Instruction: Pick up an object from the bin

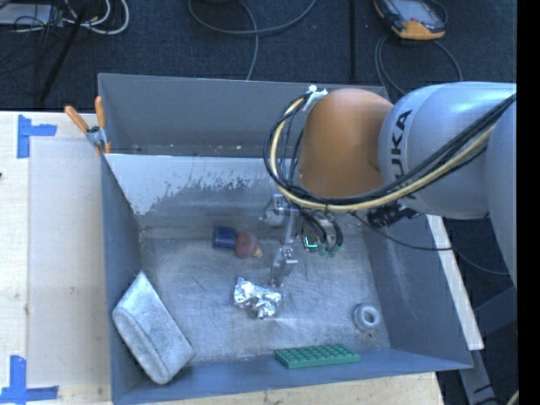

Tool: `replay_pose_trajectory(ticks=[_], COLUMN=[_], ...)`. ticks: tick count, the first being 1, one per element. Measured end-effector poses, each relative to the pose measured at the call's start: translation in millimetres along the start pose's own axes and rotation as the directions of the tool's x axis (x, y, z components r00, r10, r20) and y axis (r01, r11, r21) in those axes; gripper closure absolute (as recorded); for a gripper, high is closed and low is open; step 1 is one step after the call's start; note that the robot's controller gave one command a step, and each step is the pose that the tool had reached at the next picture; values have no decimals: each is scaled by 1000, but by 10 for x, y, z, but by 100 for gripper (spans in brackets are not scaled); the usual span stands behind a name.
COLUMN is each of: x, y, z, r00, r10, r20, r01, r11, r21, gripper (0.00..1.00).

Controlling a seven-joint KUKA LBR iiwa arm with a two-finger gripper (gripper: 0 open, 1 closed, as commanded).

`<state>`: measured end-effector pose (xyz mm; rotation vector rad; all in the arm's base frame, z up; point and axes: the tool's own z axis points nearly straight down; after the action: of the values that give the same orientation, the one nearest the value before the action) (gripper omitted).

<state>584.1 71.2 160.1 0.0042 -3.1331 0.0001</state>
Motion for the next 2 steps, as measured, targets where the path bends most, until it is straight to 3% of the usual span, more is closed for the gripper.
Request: replay_pose_trajectory(ticks=[1, 2], x=[335, 341], y=[74, 81], z=[870, 835], r00=[1000, 1000], r10=[-11, -8], r20=[14, 4], r01=[11, 8], r11=[1000, 1000], r21=[-2, -3], gripper=[0, 100])
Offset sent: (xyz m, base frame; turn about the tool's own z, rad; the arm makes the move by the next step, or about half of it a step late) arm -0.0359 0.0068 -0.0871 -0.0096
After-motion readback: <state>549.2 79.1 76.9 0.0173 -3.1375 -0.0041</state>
